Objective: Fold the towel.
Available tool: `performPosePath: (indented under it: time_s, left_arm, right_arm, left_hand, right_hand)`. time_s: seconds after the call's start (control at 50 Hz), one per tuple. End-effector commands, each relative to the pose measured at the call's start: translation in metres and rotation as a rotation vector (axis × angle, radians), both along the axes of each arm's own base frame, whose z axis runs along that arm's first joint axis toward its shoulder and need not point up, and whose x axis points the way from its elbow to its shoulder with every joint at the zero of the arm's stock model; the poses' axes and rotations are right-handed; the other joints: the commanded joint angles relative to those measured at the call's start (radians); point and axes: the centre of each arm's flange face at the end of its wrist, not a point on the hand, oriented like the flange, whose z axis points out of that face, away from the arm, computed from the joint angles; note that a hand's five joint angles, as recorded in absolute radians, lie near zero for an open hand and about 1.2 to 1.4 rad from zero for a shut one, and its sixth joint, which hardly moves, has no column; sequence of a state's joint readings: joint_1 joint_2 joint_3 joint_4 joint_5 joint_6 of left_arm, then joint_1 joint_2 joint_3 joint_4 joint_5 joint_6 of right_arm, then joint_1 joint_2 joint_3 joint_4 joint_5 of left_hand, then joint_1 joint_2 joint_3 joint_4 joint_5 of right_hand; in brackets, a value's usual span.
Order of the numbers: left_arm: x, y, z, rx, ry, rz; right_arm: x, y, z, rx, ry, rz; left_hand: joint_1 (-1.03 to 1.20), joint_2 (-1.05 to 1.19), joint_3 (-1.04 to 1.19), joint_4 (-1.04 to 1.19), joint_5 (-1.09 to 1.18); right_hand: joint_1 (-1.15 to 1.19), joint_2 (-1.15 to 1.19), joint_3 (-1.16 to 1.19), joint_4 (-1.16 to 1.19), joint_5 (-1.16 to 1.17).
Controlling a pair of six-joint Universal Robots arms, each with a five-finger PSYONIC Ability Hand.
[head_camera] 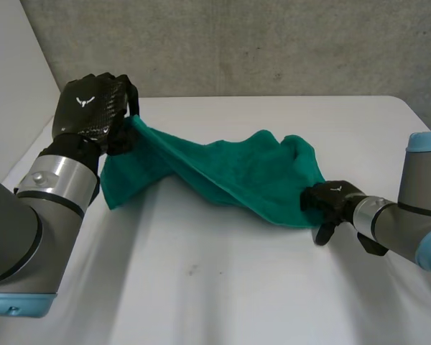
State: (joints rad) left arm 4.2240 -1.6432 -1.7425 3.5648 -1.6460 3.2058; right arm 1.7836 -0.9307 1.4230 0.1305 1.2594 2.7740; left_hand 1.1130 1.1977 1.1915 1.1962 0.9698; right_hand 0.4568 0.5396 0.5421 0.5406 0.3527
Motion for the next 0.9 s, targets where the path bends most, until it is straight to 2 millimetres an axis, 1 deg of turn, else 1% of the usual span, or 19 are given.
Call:
performPosePath:
  time_s: [0.02, 0.24, 0.28, 0.38, 0.4, 0.5, 0.56, 0.58, 0.66, 0.74, 0.76, 0.82, 0.84, 0.86, 0.9]
  left_arm:
    - [0.001, 0.000, 0.002, -0.003, 0.001, 0.002]
    - [0.001, 0.002, 0.008, -0.016, 0.010, 0.000]
    - [0.002, 0.003, 0.016, -0.025, 0.035, -0.003]
    - [0.002, 0.004, 0.019, -0.015, 0.062, -0.011]
    - [0.002, 0.004, 0.020, -0.014, 0.065, -0.010]
    - [0.004, 0.005, 0.025, -0.012, 0.073, -0.010]
    - [0.005, 0.006, 0.026, -0.016, 0.076, -0.009]
    - [0.005, 0.006, 0.027, -0.017, 0.076, -0.009]
    - [0.007, 0.005, 0.028, -0.022, 0.078, -0.003]
    - [0.007, 0.004, 0.027, -0.019, 0.077, 0.001]
    - [0.008, 0.004, 0.026, -0.016, 0.076, 0.002]
    - [0.008, 0.002, 0.024, -0.011, 0.073, 0.005]
    - [0.008, 0.002, 0.024, -0.010, 0.072, 0.005]
    - [0.008, 0.002, 0.023, -0.008, 0.071, 0.007]
    - [0.008, 0.001, 0.022, -0.006, 0.070, 0.009]
  right_arm:
    - [0.007, -0.004, -0.006, -0.001, -0.003, 0.012]
    - [0.016, -0.011, 0.001, -0.033, -0.054, 0.000]
    - [0.020, -0.011, -0.001, -0.029, -0.061, 0.005]
    - [0.025, -0.014, -0.002, -0.037, -0.066, 0.008]
    - [0.025, -0.015, -0.003, -0.040, -0.066, 0.008]
    - [0.027, -0.022, -0.004, -0.059, -0.070, 0.004]
    - [0.028, -0.027, -0.005, -0.068, -0.071, -0.001]
    - [0.028, -0.029, -0.003, -0.078, -0.075, -0.013]
    - [0.024, -0.039, -0.002, -0.117, -0.106, -0.091]
    - [0.024, -0.040, 0.001, -0.131, -0.124, -0.111]
    - [0.025, -0.037, 0.000, -0.116, -0.122, -0.105]
    - [0.025, -0.032, -0.003, -0.076, -0.112, -0.098]
    - [0.025, -0.032, -0.003, -0.076, -0.112, -0.098]
    - [0.026, -0.026, -0.004, -0.034, -0.110, -0.081]
    - [0.026, -0.025, -0.004, -0.024, -0.110, -0.076]
  left_hand:
    - [0.283, 0.199, 0.205, 0.200, 0.252]
    - [0.283, 0.199, 0.205, 0.200, 0.252]
    - [0.283, 0.199, 0.205, 0.200, 0.252]
    - [0.283, 0.199, 0.205, 0.200, 0.252]
    - [0.283, 0.199, 0.205, 0.200, 0.252]
    - [0.283, 0.199, 0.205, 0.200, 0.252]
    - [0.283, 0.199, 0.205, 0.200, 0.252]
    - [0.283, 0.199, 0.205, 0.200, 0.252]
    - [0.283, 0.199, 0.205, 0.200, 0.252]
    - [0.283, 0.199, 0.205, 0.200, 0.252]
    - [0.283, 0.199, 0.205, 0.200, 0.252]
    - [0.283, 0.199, 0.205, 0.200, 0.252]
    - [0.283, 0.199, 0.205, 0.200, 0.252]
    - [0.283, 0.199, 0.205, 0.200, 0.252]
    - [0.283, 0.199, 0.205, 0.200, 0.252]
  right_hand:
    - [0.271, 0.188, 0.186, 0.187, 0.200]
    - [0.336, 0.253, 0.250, 0.252, 0.265]
    - [0.359, 0.276, 0.274, 0.275, 0.289]
    - [0.424, 0.341, 0.338, 0.340, 0.353]
    - [0.479, 0.396, 0.394, 0.395, 0.409]
    - [0.576, 0.493, 0.491, 0.492, 0.506]
    - [0.913, 0.830, 0.827, 0.829, 0.842]
    - [0.939, 0.856, 0.854, 0.855, 0.869]
    - [0.939, 0.857, 0.854, 0.856, 0.869]
    - [0.939, 0.857, 0.854, 0.856, 0.869]
    - [0.705, 0.622, 0.620, 0.621, 0.635]
    - [0.548, 0.465, 0.462, 0.464, 0.477]
    - [0.547, 0.464, 0.462, 0.463, 0.477]
    - [0.422, 0.339, 0.337, 0.338, 0.352]
    - [0.415, 0.332, 0.330, 0.331, 0.345]
